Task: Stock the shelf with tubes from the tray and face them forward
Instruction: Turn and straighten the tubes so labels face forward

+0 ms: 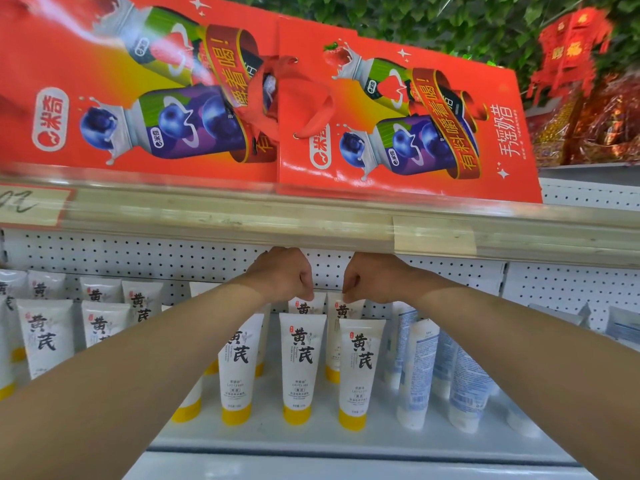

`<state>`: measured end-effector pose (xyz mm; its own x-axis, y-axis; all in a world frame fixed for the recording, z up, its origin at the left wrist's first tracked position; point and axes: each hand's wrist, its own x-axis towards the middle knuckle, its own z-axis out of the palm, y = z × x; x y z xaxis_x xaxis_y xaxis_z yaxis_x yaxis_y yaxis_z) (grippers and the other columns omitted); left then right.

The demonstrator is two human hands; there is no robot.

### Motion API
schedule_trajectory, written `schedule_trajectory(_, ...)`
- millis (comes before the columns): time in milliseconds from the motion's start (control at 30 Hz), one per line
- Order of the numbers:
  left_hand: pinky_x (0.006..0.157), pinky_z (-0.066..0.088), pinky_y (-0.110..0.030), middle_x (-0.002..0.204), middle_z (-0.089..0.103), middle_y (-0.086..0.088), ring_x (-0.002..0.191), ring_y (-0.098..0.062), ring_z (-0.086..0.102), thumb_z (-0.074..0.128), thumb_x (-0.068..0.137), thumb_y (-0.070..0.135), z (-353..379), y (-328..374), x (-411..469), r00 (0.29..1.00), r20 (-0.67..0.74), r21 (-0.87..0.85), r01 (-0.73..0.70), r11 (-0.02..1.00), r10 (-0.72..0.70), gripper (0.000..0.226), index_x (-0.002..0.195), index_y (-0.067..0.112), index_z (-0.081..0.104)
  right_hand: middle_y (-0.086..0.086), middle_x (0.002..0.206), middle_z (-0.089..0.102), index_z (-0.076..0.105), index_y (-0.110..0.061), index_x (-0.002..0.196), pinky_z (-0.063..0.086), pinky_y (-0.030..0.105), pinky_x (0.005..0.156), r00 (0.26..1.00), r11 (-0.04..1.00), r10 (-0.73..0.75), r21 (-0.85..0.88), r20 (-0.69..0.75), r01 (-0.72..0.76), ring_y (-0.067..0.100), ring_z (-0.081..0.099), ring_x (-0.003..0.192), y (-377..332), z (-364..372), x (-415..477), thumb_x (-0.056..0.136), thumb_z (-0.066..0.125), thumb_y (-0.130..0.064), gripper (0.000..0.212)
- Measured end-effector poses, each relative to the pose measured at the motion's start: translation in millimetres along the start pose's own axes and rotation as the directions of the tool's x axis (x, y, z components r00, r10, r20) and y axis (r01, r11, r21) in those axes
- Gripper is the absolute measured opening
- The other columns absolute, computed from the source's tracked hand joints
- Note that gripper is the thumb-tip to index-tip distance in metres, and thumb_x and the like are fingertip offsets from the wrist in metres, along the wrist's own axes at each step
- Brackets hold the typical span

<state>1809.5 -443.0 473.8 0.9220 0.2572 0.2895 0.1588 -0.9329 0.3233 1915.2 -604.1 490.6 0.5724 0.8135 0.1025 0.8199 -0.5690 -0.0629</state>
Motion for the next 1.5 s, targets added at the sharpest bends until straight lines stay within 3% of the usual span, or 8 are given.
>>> schedule_trajectory(433, 0.08, 0.047, -0.023, 0.091, 0.071, 0.015, 0.092, -0.007, 0.063, 0.079, 0.077, 0.028, 0, -1, 0, 1.0, 0.009, 0.033, -0.008, 0.999, 0.008, 0.009, 0.084, 0.023, 0.077, -0.01, 0.099, 0.07, 0.073, -0.025, 0.099, 0.054, 0.034, 0.084, 0.999, 1.0, -0.003, -0.03, 0.044, 0.004, 0.013, 0.065, 0.091, -1, -5, -3, 0.087, 0.068, -0.041, 0.021)
schedule_trajectory(533, 0.08, 0.046, -0.022, 0.091, 0.069, 0.017, 0.095, -0.007, 0.061, 0.078, 0.077, 0.034, 0, -1, -1, 1.0, 0.012, 0.037, -0.008, 0.999, 0.007, 0.012, 0.086, 0.026, 0.075, -0.007, 0.072, 0.053, 0.055, -0.025, 0.073, 0.042, 0.033, 0.073, 0.998, 0.996, -0.01, 0.092, 0.068, 0.004, 0.015, 0.049, 0.067, 6, -10, -5, 0.093, 0.059, -0.044, 0.028)
schedule_trajectory(633, 0.092, 0.048, -0.027, 0.101, 0.066, 0.016, 0.101, -0.009, 0.059, 0.07, 0.082, 0.048, -5, 9, -4, 1.0, 0.011, 0.01, -0.023, 1.0, 0.023, 0.023, 0.098, 0.031, 0.069, -0.011, 0.08, 0.045, 0.043, -0.035, 0.075, 0.036, 0.031, 0.087, 0.996, 0.966, 0.017, 0.256, 0.09, -0.04, 0.01, 0.046, 0.077, 20, -21, -17, 0.101, 0.047, -0.036, 0.026)
schedule_trajectory(733, 0.083, 0.041, -0.017, 0.109, 0.062, 0.015, 0.105, -0.006, 0.056, 0.061, 0.087, 0.052, -7, 33, -5, 0.994, 0.067, -0.121, -0.081, 0.989, 0.09, 0.027, 0.108, 0.035, 0.064, -0.017, 0.082, 0.038, 0.038, -0.04, 0.078, 0.028, 0.028, 0.092, 0.991, 0.949, 0.05, 0.303, 0.127, -0.087, 0.003, 0.042, 0.083, 44, -28, -33, 0.104, 0.037, -0.039, 0.026)
schedule_trajectory(900, 0.083, 0.042, -0.016, 0.112, 0.064, 0.015, 0.105, -0.005, 0.056, 0.057, 0.091, 0.049, 9, 84, 4, 0.954, 0.177, -0.176, -0.213, 0.961, 0.243, 0.024, 0.108, 0.037, 0.067, -0.003, 0.081, 0.046, 0.057, -0.009, 0.09, 0.035, 0.029, 0.08, 0.993, 0.978, 0.11, 0.173, 0.052, -0.117, 0.017, 0.043, 0.083, 86, -34, -62, 0.101, 0.045, -0.041, 0.035)
schedule_trajectory(1100, 0.088, 0.048, -0.029, 0.108, 0.066, 0.008, 0.097, -0.014, 0.061, 0.054, 0.092, 0.053, 31, 115, 22, 0.928, 0.25, -0.128, -0.251, 0.96, 0.276, 0.031, 0.109, 0.03, 0.068, 0.002, 0.111, 0.061, 0.07, -0.023, 0.101, 0.041, 0.032, 0.092, 0.977, 0.984, 0.144, 0.08, 0.16, -0.158, 0.023, 0.056, 0.103, 103, -43, -88, 0.101, 0.041, -0.048, 0.038)
schedule_trajectory(1233, 0.069, 0.04, -0.023, 0.085, 0.061, 0.009, 0.075, -0.008, 0.053, 0.052, 0.092, 0.054, 38, 124, 29, 0.942, 0.246, -0.114, -0.206, 0.972, 0.229, 0.04, 0.114, 0.025, 0.069, -0.006, 0.102, 0.064, 0.075, -0.028, 0.096, 0.045, 0.026, 0.087, 0.979, 0.99, 0.124, 0.047, 0.163, -0.133, 0.016, 0.06, 0.096, 112, -40, -90, 0.099, 0.044, -0.052, 0.039)
schedule_trajectory(1500, 0.064, 0.043, -0.02, 0.088, 0.072, 0.004, 0.074, -0.011, 0.06, 0.051, 0.097, 0.042, 45, 128, 38, 0.98, 0.185, -0.145, -0.049, 0.988, 0.076, 0.034, 0.091, 0.017, 0.075, 0.002, 0.081, 0.066, 0.072, -0.007, 0.086, 0.042, 0.023, 0.063, 0.989, 0.986, 0.095, 0.128, 0.117, -0.11, 0.016, 0.053, 0.068, 130, -34, -78, 0.096, 0.055, -0.035, 0.034)
